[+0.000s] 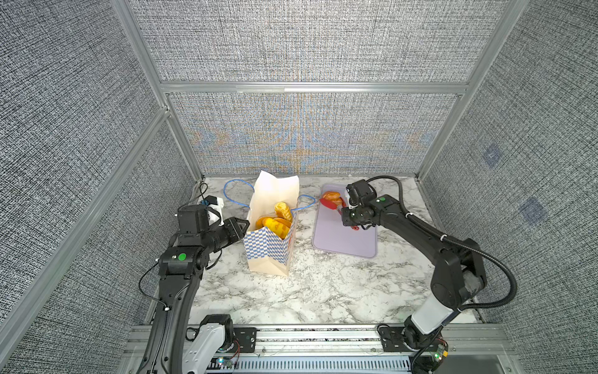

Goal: Pack bread into a paper bag
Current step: Pick up the bread from the tray, then place the bread in the paper bag.

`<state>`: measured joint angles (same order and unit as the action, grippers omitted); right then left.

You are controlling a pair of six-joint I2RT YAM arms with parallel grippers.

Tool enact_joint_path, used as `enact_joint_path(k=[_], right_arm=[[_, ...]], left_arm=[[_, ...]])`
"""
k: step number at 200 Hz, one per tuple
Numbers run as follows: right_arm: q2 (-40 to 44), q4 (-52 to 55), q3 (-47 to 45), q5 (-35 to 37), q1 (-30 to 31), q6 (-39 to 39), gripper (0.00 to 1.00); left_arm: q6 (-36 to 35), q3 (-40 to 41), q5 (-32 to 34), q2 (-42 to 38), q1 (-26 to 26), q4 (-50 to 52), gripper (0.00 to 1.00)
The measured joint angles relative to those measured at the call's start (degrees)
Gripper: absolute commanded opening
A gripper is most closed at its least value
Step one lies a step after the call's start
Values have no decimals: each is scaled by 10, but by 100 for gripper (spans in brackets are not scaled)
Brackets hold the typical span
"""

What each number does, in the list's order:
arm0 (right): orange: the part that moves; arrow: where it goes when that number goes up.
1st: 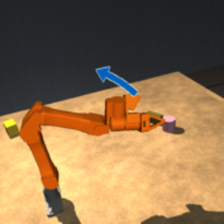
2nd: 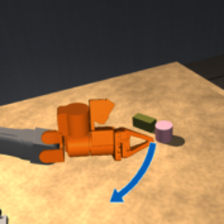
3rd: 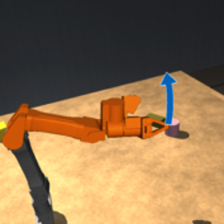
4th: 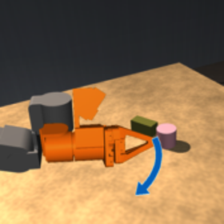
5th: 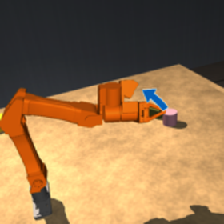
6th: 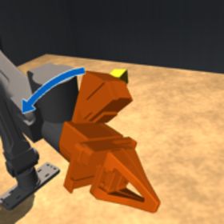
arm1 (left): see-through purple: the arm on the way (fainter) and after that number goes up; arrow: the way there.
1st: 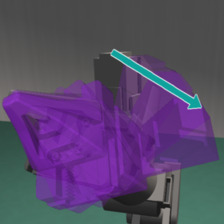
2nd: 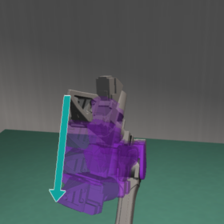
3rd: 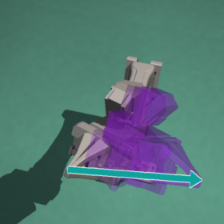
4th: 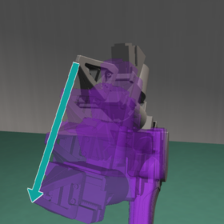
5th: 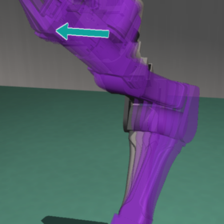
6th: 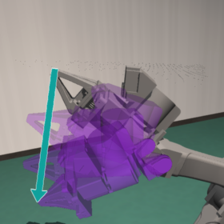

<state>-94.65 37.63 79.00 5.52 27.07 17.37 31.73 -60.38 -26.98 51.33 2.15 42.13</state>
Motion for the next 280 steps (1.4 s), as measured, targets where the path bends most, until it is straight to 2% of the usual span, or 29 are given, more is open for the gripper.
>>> enact_joint_path(k=[44,99,146,197,246,280], right_arm=[[77,26,-9,2,0,-3,38],[165,52,27,3,9,-8,37],[206,63,84,3,66,-24,37],[212,63,150,-18,147,-45,37],[167,76,202,-40,226,-56,37],[143,95,208,-43,248,-62,38]], left_arm=[[0,0,0,3,0,-1,33],[3,1,-1,3,0,-2,32],[5,5,-1,4,0,-10,32],[9,6,-1,7,0,-17,32],[9,7,-1,9,0,-17,32],[13,7,-1,6,0,-17,32]])
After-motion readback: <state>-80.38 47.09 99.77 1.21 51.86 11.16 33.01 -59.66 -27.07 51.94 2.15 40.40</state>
